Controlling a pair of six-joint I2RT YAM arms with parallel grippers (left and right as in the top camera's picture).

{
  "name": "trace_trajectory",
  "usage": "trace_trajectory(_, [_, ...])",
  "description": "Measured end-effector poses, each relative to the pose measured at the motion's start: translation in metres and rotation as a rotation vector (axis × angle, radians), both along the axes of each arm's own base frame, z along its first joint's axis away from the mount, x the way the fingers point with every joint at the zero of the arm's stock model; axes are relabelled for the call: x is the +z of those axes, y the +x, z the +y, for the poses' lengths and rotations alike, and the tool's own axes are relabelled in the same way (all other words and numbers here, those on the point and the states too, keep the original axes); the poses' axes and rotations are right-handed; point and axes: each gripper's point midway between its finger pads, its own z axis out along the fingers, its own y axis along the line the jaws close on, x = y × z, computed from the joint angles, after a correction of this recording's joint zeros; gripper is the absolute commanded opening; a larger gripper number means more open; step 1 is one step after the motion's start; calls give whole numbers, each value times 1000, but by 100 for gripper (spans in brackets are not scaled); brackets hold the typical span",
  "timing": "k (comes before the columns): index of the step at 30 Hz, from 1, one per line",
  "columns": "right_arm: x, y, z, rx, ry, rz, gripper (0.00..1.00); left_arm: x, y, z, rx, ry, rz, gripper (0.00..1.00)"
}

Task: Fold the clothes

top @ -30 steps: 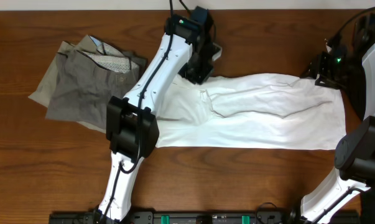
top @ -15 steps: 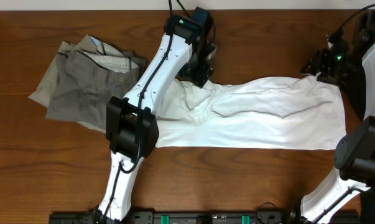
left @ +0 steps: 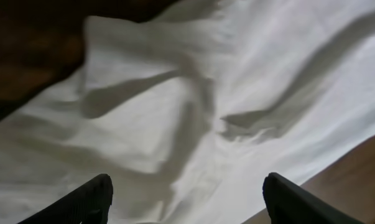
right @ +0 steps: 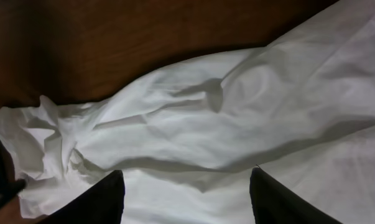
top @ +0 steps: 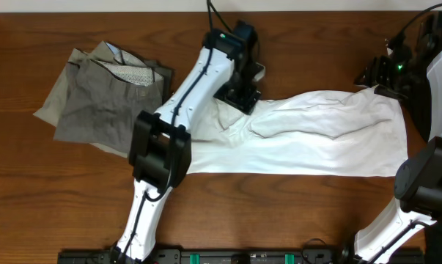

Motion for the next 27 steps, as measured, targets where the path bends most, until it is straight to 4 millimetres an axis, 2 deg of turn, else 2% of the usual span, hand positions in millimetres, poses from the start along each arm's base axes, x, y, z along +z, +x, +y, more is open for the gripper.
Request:
trace_trajectory(2, [0, 0, 0, 0, 0, 0, 63, -2, -4, -11, -41, -9, -11, 78])
trace_trajectory(6, [0, 0, 0, 0, 0, 0, 63, -12, -9, -27, -107, 7, -55, 68])
trace_trajectory(9, [0, 0, 0, 0, 0, 0, 63, -25, -11, -29, -135, 48, -77, 60])
trace_trajectory(12, [0, 0, 0, 0, 0, 0, 63, -41, -8, -21, -135, 104, -93, 51])
trace_trajectory(16, [0, -1, 0, 0, 1, 2, 63, -51, 4, -10, -113, 173, -136, 27])
trace_trajectory(17, [0, -1, 0, 0, 1, 2, 63, -51, 6, -8, -111, 183, -144, 13])
trace_trajectory(18, [0, -1, 0, 0, 1, 2, 63, -51, 7, -6, -112, 192, -149, 7])
trace_trajectory(23, [0, -1, 0, 0, 1, 2, 63, -51, 0, 5, -95, 241, -117, 6])
trace_trajectory(27, [0, -1, 0, 0, 1, 3, 63, -39, -5, 10, -67, 253, -113, 6])
